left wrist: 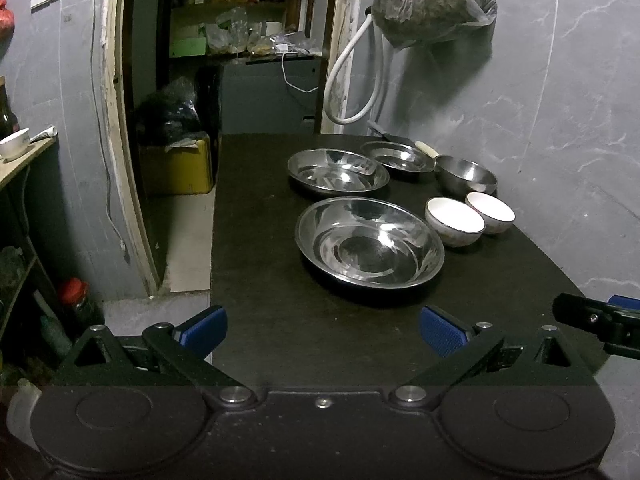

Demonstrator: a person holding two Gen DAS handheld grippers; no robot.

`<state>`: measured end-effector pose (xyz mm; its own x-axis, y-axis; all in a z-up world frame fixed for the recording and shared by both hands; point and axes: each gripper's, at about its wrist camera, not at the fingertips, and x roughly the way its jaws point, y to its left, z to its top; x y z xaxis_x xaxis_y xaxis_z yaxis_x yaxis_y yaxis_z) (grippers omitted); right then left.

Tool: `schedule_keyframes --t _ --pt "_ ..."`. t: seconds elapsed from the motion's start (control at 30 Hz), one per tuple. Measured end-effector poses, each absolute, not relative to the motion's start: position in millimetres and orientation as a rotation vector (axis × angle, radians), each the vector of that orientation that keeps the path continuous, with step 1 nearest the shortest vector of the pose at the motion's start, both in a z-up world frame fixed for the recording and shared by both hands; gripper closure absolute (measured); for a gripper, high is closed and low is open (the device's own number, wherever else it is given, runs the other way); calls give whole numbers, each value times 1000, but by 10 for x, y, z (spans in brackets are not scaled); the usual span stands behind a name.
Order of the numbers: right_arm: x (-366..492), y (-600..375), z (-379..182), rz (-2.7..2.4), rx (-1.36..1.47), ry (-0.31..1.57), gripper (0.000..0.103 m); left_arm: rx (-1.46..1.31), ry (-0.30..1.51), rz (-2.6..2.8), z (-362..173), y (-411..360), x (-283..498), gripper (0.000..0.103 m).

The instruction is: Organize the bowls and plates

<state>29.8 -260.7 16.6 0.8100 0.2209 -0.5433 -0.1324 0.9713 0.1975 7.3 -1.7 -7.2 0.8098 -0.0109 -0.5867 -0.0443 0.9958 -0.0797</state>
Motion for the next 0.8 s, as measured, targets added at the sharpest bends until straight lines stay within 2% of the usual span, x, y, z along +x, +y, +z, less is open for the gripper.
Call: schedule_keyframes --t 0.37,0.8 --pt "494 -2612 230 225 129 612 0 -108 654 38 -32 12 291 1" --pt "1675 -2477 507 404 84 569 0 -211 685 136 164 147 1470 1"
